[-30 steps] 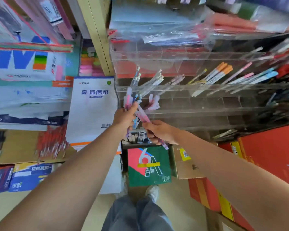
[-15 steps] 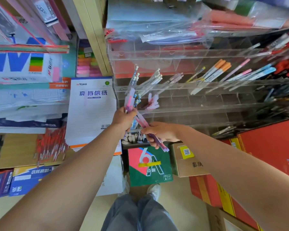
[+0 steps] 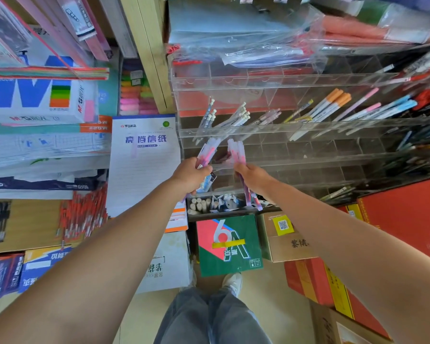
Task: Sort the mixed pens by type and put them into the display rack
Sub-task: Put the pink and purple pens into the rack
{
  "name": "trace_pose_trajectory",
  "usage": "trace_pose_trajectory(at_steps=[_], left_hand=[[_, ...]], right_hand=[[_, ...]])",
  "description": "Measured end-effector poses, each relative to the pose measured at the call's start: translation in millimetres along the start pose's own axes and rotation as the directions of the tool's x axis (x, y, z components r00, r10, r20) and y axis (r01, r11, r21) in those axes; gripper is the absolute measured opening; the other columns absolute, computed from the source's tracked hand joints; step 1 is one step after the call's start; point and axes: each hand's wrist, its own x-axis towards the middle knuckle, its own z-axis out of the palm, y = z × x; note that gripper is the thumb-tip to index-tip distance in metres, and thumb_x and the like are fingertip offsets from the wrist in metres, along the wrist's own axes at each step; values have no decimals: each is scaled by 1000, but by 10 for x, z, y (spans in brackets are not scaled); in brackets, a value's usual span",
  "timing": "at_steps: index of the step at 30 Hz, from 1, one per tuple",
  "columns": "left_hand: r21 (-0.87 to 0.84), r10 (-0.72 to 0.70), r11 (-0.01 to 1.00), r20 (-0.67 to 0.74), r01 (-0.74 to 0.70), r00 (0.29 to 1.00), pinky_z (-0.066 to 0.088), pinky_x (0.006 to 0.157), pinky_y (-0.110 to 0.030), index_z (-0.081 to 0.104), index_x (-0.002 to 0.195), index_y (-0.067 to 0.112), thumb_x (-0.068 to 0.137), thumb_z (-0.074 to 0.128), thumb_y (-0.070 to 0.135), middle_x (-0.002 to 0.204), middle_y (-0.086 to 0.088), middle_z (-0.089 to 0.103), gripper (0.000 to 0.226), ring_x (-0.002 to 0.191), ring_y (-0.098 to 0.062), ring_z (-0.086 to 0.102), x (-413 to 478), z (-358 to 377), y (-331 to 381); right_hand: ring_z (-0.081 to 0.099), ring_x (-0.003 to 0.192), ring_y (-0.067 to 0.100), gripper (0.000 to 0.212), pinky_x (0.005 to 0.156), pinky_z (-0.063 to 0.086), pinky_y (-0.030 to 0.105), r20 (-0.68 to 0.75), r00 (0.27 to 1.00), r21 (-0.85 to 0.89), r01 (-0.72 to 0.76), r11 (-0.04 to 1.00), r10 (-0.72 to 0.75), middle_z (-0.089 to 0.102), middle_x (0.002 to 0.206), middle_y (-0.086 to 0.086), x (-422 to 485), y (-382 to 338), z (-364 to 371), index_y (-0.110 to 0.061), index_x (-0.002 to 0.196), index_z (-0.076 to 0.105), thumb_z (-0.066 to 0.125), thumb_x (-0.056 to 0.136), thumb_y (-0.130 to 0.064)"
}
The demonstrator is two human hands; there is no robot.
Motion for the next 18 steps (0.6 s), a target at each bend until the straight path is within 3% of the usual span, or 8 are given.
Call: trace_pose_trajectory(at_steps=[12,15,18], left_hand=[[130,40,991,-33,-36,999,41,55,-33,50,122,10,96,53,33,86,-9,53,35,60,-19,46,105,-123,-79],[154,51,987,-11,-49,999,41,58,-35,50,118,9,96,53,33,80,-7,51,33,61,-20,46,122,-138,-101],[197,67,978,17,-69,998,41,57,-34,50,113,9,96,52,31,78,-8,51,27,61,-22,46,123,-137,-129]], right_hand=[[57,57,15,28,51,45,22,-65,997,168,45,985,-34,58,66,5,137,-88,-49,-12,79,55,45,101,-26],[60,54,16,28,55,54,28,-100,993,129,80,988,-67,65,70,9,149,-1,42,-8,82,61,52,98,-28],[70,62,21,28,65,60,37,-178,983,261,82,962,-35,70,80,19,152,93,119,1,90,65,58,95,-26]])
